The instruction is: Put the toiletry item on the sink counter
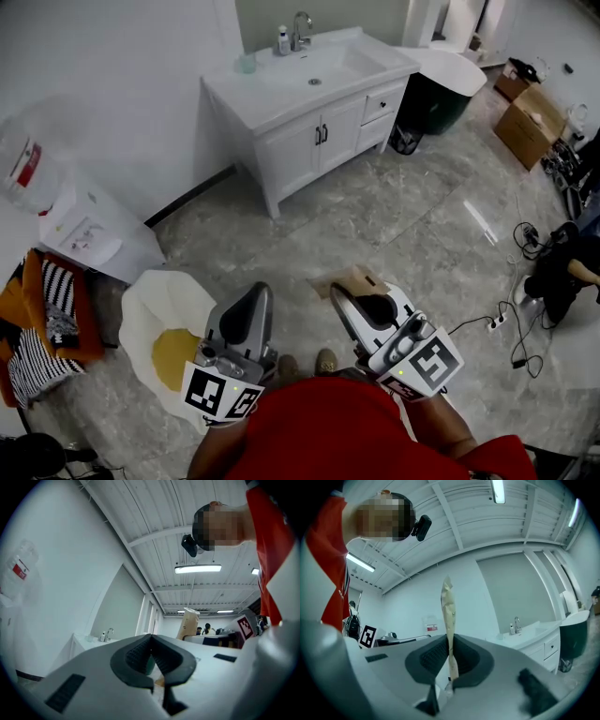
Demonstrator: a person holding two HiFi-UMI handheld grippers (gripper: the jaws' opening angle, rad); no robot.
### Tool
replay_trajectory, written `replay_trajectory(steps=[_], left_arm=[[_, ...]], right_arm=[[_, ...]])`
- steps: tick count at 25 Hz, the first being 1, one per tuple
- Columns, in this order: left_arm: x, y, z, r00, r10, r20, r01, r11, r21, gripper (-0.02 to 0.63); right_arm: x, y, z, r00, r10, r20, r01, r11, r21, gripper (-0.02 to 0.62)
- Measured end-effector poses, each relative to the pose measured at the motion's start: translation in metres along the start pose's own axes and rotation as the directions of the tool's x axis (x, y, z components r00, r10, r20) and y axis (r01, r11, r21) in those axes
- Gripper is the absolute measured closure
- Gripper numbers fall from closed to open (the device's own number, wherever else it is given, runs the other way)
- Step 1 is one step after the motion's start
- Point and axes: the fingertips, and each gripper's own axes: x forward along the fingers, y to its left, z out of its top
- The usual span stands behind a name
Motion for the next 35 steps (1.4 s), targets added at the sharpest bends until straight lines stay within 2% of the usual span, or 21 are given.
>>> replay_trajectory(steps=[5,11,19,23,28,35], left_arm=[[0.013,-0.002,0.000,1.000,0.018,0.002,-0.018,1.000,0.003,0.589],[0.036,-0.013,-0.002,0.999,0.031,0.013,-0.031,0.999,0.027,0.589],[0.063,-0.002,0.002,0.998,0.056,0.028,-0.057,0.998,0.040,0.589],[0.081,0.019,0.003,0.998,0.060,0.034,-0.062,0.997,0.049,0.589],[0.112,0.057,0.002,0.998,0.055,0.042,-0.057,0.997,0.053,0.589],[0.167,0.138,0.015,0.998,0.048,0.050,-0.051,0.996,0.069,0.589]], right_arm=[[-0.003,-0.016,0.004,0.999,0.030,-0.012,-0.031,0.998,-0.048,0.551],[-0.002,-0.031,0.020,0.996,0.085,0.013,-0.084,0.995,-0.062,0.551],[0.016,-0.057,0.026,0.993,0.121,0.016,-0.120,0.992,-0.035,0.551],[0.035,-0.078,0.026,0.990,0.134,0.034,-0.133,0.990,-0.040,0.551],[0.074,-0.109,0.022,0.993,0.113,0.016,-0.112,0.993,-0.039,0.551],[0.156,-0.156,0.028,0.995,0.102,0.018,-0.101,0.994,-0.046,0.551]])
